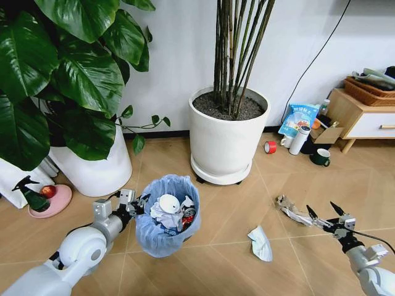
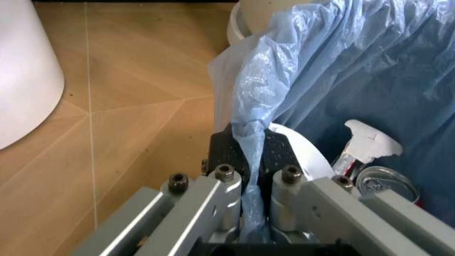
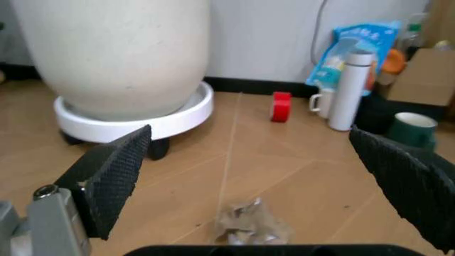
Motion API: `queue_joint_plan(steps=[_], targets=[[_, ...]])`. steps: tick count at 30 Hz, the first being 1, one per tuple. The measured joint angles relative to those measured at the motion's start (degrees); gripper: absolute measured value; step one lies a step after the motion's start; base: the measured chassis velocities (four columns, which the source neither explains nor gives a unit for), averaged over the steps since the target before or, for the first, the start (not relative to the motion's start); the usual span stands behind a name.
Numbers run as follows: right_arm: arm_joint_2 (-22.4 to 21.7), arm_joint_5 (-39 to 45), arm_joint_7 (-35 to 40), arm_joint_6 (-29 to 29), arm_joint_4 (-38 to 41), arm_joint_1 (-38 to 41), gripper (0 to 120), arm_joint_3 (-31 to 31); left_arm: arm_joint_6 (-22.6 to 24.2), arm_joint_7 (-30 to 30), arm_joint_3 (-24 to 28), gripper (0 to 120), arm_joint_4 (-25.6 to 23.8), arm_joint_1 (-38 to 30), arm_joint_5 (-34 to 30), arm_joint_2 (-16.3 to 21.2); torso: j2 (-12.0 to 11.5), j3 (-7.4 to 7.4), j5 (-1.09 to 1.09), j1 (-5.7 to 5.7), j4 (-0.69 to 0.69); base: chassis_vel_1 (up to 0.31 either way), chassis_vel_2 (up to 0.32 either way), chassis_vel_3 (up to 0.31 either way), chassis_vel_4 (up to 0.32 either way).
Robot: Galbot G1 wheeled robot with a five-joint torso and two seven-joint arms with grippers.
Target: Pick up the trash bin and place the garbage on the floor into it.
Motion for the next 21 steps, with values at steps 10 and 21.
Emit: queue_joint_plan(steps=[10,21], targets=[[-0.8,0.1,-3.6,-4.7,-0.1,-2.8,100,-9.2,-0.1,0.1,-0.2,0,-0.2,1.5,0.5,0.4,0.0,0.0,-0.02,0.0,0.0,0.0,0.0,0.0,0.0],[0.2,-6.2,-4.0,-5.5,-4.1,-3.5,100,-13.9,-0.2,0.3,0.1,0,0.2,1.0,0.7,0.3,0.0,0.0,-0.01,0.0,-0.01,0.0,0.0,0.0,0.0]])
